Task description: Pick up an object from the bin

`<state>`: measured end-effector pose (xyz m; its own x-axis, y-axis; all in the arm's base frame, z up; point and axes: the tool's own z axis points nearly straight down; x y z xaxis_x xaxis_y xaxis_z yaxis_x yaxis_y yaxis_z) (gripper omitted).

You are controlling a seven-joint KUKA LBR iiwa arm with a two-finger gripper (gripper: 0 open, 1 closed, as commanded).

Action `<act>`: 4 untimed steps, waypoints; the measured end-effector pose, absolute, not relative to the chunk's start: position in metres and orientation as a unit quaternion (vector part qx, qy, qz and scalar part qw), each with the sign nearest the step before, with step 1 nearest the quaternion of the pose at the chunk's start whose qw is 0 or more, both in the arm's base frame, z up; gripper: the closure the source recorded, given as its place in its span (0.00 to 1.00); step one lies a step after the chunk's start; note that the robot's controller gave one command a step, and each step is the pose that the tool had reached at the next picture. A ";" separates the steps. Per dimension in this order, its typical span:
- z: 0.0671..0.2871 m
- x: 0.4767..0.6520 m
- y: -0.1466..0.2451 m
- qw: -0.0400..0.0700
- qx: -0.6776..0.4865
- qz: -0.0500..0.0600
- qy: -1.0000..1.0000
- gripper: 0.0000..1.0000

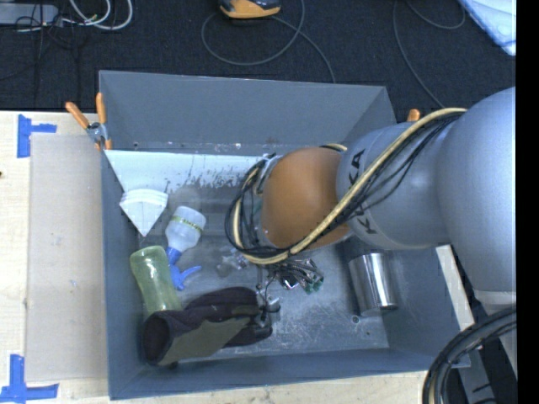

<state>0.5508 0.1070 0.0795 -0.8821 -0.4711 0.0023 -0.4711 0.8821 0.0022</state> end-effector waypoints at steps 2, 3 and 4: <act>0.076 0.536 0.125 0.002 0.455 -0.002 -0.891 1.00; 0.151 0.535 0.134 0.003 0.454 -0.003 -0.891 1.00; 0.151 0.535 0.134 0.003 0.453 -0.003 -0.891 1.00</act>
Offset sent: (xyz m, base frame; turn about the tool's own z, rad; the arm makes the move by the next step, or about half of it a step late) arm 0.0000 0.0000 0.0000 0.0000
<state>0.5347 0.1341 0.1510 -0.5888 -0.8083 0.0023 -0.8082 0.5888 0.0075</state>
